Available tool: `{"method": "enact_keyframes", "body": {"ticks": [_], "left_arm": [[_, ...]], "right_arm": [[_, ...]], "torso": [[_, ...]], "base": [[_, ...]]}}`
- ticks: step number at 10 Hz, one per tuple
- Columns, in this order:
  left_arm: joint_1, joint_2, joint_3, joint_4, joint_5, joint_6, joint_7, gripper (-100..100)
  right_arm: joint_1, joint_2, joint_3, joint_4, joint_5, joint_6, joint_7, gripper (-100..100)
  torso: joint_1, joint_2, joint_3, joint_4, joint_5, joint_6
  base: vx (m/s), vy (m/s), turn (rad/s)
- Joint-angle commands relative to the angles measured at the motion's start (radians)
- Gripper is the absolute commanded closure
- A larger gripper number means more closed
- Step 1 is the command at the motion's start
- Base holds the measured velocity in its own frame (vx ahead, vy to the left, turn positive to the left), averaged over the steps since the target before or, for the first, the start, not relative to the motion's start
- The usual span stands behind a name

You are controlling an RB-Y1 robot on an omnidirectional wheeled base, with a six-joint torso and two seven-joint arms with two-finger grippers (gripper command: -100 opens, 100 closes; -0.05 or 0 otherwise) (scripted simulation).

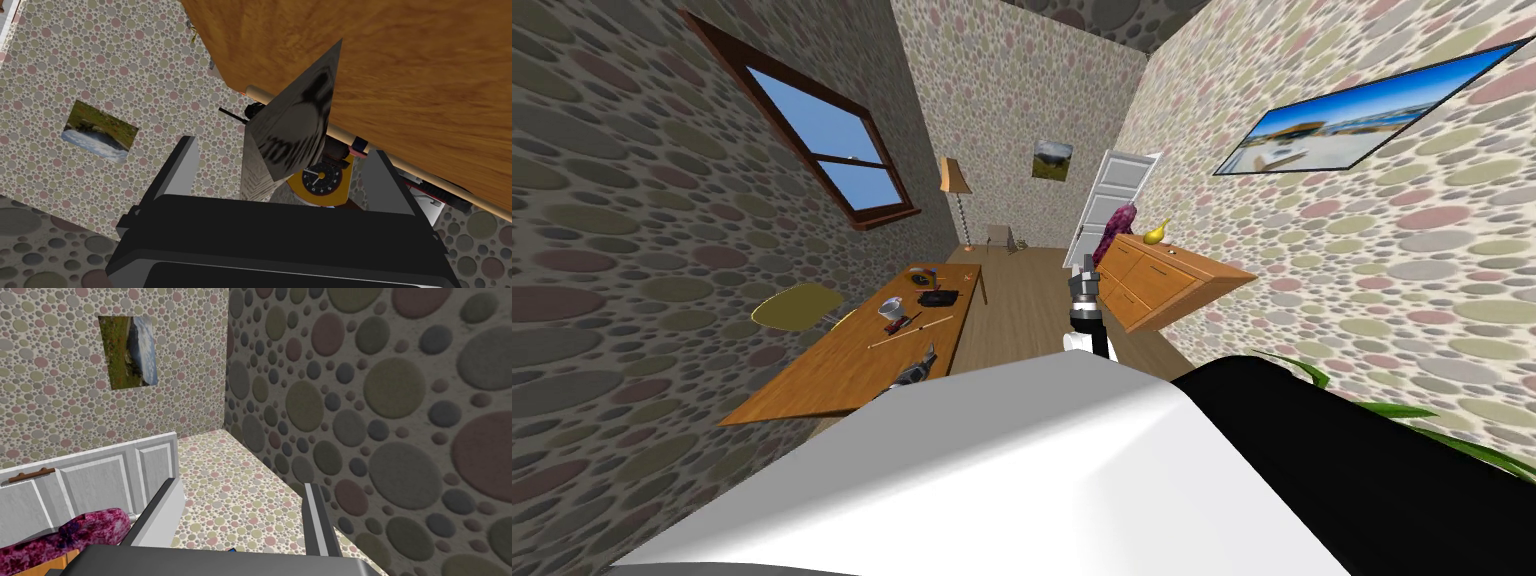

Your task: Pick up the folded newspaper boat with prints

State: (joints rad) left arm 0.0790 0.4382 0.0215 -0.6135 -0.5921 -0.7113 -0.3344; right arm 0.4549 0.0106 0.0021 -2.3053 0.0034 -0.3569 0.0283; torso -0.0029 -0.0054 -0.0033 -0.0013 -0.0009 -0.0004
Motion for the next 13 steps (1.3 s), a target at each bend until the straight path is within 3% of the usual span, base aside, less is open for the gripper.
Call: {"method": "enact_keyframes", "body": {"ticks": [1, 2, 4, 5, 9, 10, 11, 12, 13], "left_arm": [[-0.021, 0.005, -0.002, 0.05, -0.013, -0.034, 0.001, -100], [-0.055, 0.019, -0.011, 0.085, -0.042, -0.072, 0.011, -100], [-0.056, 0.015, -0.008, 0.103, -0.037, -0.073, 0.004, -100], [-0.056, 0.015, -0.008, 0.105, -0.038, -0.076, 0.005, 100], [-0.056, 0.016, -0.008, 0.105, -0.038, -0.076, 0.005, 100], [-0.056, 0.016, -0.008, 0.105, -0.038, -0.076, 0.005, 0], [-0.021, 0.005, -0.002, 0.055, -0.013, -0.034, 0.001, 100], [-0.021, 0.005, -0.002, 0.054, -0.013, -0.034, 0.001, 100], [0.014, -0.009, 0.007, 0.02, 0.015, 0.006, -0.009, 100]], "right_arm": [[0.0, 0.0, 0.0, 0.0, 0.0, 0.0, 0.0, 0], [0.0, 0.0, 0.0, 0.0, 0.0, 0.0, 0.0, 0], [0.0, 0.0, 0.0, 0.0, 0.0, 0.0, 0.0, 0], [0.0, 0.0, 0.0, 0.0, 0.0, 0.0, 0.0, 0], [0.0, 0.0, 0.0, 0.0, 0.0, 0.0, 0.0, 0], [0.0, 0.0, 0.0, 0.0, 0.0, 0.0, 0.0, 0], [0.0, 0.0, 0.0, 0.0, 0.0, 0.0, 0.0, 0], [-0.001, 0.0, 0.0, 0.0, 0.0, 0.0, 0.0, 0], [-0.001, 0.0, 0.0, 0.0, 0.0, 0.0, 0.0, 0]], "torso": [[0.0, 0.0, 0.0, 0.0, 0.0, 0.0], [0.0, 0.0, 0.0, 0.0, 0.0, 0.001], [0.001, -0.001, 0.0, 0.0, 0.0, 0.001], [0.002, 0.001, 0.001, 0.0, 0.0, 0.001], [0.004, 0.004, 0.002, 0.001, 0.001, 0.001], [0.004, 0.004, 0.002, 0.001, 0.001, 0.001], [0.004, 0.004, 0.002, 0.001, 0.001, 0.001], [0.007, 0.005, 0.003, 0.001, 0.004, 0.004], [0.008, 0.005, 0.003, 0.001, 0.004, 0.003]], "base": [[0.052, -0.053, 0.16], [0.076, -0.046, 0.3], [0.05, -0.035, 0.084], [0.006, -0.004, -0.001], [0.0, 0.0, 0.0], [0.0, 0.0, 0.0], [-0.061, 0.049, -0.32], [-0.073, 0.055, -0.198], [-0.092, 0.062, -0.277]]}}
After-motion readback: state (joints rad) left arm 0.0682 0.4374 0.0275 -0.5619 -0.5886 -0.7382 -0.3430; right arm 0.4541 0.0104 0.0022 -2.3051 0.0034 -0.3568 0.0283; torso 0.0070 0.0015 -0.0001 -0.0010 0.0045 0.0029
